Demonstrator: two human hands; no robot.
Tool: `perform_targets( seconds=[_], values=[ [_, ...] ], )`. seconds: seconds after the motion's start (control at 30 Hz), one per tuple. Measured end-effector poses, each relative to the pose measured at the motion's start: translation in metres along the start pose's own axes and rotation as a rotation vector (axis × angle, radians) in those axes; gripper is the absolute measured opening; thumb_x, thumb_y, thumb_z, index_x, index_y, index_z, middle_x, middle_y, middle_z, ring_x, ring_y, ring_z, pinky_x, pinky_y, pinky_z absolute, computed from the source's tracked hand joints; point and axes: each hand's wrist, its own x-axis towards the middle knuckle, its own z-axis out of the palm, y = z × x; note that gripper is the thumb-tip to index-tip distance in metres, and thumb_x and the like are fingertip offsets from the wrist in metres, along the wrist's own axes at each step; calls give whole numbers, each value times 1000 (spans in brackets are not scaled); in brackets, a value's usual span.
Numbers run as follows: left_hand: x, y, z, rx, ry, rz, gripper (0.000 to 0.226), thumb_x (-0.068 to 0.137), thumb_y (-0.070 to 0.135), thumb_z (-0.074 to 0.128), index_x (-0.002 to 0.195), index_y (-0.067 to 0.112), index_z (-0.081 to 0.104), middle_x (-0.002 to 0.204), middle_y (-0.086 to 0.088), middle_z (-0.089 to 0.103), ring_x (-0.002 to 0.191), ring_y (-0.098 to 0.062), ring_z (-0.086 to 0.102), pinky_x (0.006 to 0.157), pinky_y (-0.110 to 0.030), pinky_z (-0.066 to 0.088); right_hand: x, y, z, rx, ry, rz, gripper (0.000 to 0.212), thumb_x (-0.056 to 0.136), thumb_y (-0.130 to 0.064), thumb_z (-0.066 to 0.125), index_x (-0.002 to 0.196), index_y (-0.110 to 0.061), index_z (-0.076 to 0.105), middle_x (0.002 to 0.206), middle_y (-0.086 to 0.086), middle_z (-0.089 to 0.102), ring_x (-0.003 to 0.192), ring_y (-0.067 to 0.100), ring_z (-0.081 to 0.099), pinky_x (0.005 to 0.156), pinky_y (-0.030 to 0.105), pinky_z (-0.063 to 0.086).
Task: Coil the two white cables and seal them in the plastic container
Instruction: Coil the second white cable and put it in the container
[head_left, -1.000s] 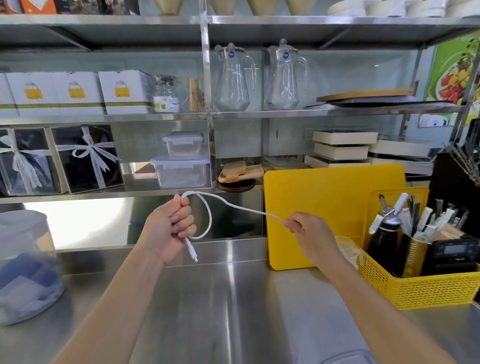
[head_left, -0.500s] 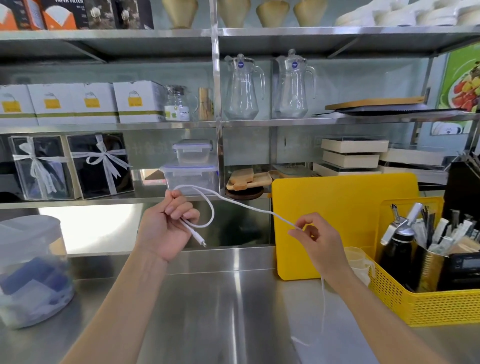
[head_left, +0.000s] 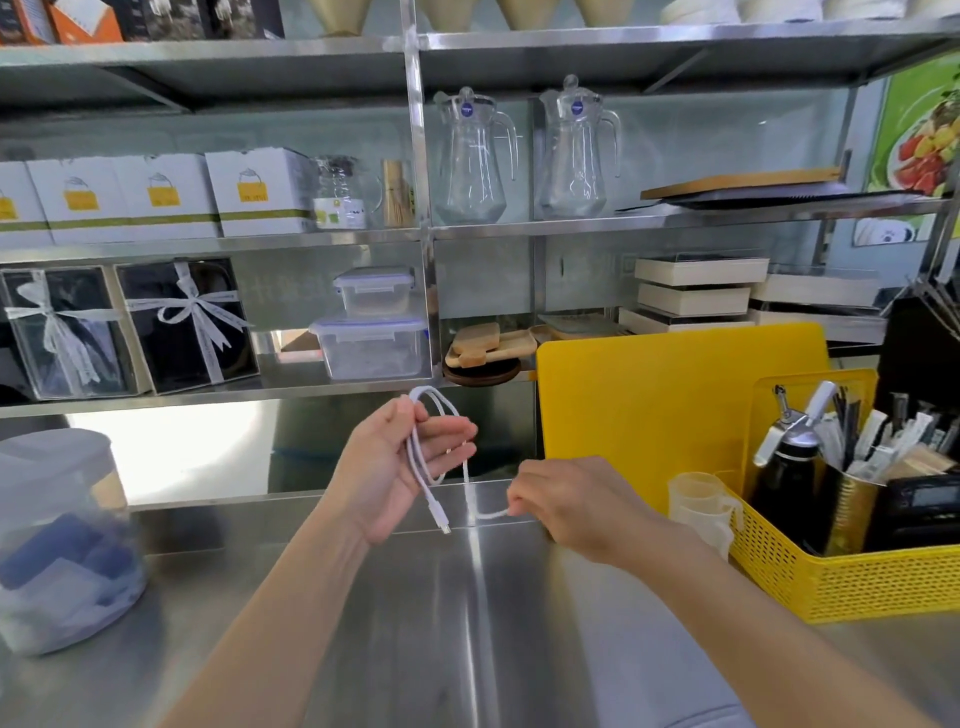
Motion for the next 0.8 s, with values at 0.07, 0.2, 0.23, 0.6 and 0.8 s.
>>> perform_targets(
  seconds=[0.07,0.2,0.23,0.6,0.8],
  values=[
    [-5,-8,8,186,-21,-20,32,102,19,28,82,5,49,78,-16,75,73,-29,73,69,-38,62,6,-10,-13,77,-49,-13,10,79,-19,57,74,-16,65,69,0,65,56,17,58,40,21,23],
    [-13,-20,19,493,-112,-82,29,101,18,33,83,3,51,66,-10,72,56,-22,69,53,-27,57,19,-22,-32,151,-92,137,21,96,-29,41,95,-16,58,89,0,58,77,15,51,64,32,39],
    [-14,-22,21,547,-144,-99,31,101,19,34,84,3,53,66,-12,71,55,-24,68,57,-30,58,20,-23,-34,164,-84,186,23,97,-31,38,96,-17,56,87,-1,53,76,15,48,66,33,38],
    [-23,-27,22,199,-287,-270,37,99,19,33,73,4,55,32,4,30,29,-7,21,35,-18,25,13,0,-38,565,183,411,27,76,-34,69,82,-9,61,63,-4,56,59,19,51,58,43,45],
    [-33,-14,16,21,-401,-370,25,90,24,41,71,9,49,34,9,30,28,-1,23,32,-14,29,14,9,-38,682,135,452,19,76,-30,68,76,-13,58,60,-4,51,57,14,43,56,39,41]
  ],
)
